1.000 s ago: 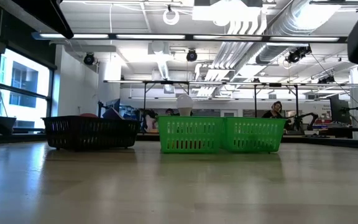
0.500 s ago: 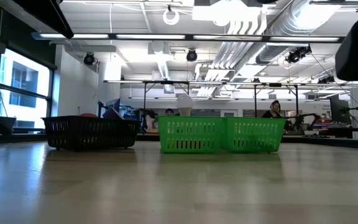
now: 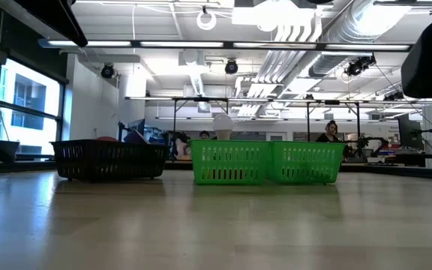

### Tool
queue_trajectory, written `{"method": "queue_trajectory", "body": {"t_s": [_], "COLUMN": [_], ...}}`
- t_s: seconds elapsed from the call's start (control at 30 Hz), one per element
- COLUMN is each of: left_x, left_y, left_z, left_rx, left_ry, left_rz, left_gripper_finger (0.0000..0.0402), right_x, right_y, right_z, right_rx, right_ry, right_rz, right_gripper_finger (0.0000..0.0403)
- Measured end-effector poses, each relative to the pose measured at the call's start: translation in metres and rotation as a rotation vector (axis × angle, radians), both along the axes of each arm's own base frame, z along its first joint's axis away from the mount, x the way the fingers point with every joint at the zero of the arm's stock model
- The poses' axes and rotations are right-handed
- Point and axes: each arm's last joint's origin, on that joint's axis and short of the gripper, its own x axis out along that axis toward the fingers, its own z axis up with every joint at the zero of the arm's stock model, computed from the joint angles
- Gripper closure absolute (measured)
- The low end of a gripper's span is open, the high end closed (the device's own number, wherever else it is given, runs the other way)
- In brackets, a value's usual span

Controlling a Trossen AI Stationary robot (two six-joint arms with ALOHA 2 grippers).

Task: Pick and place Stapler, Stapler remover, tape
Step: Put the red stapler into the left green bin

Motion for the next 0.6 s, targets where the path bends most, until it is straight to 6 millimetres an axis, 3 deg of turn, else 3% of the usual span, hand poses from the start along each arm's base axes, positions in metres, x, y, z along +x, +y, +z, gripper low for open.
{"method": "queue_trajectory", "body": {"t_s": [0.6], "left_x": [-0.0002], "left_y": [-0.0005], "left_z": [-0.0003], "left_rx": [-0.013], "left_ry": [0.010], "left_rz": [-0.007], "left_gripper_finger": [0.0206], "right_x": [0.0004], "right_y": [0.0001], "right_z": [-0.0009], "right_rx": [0.001], "right_ry": [-0.003], "right_rz": [-0.001], "right_gripper_finger": [0.0227]}}
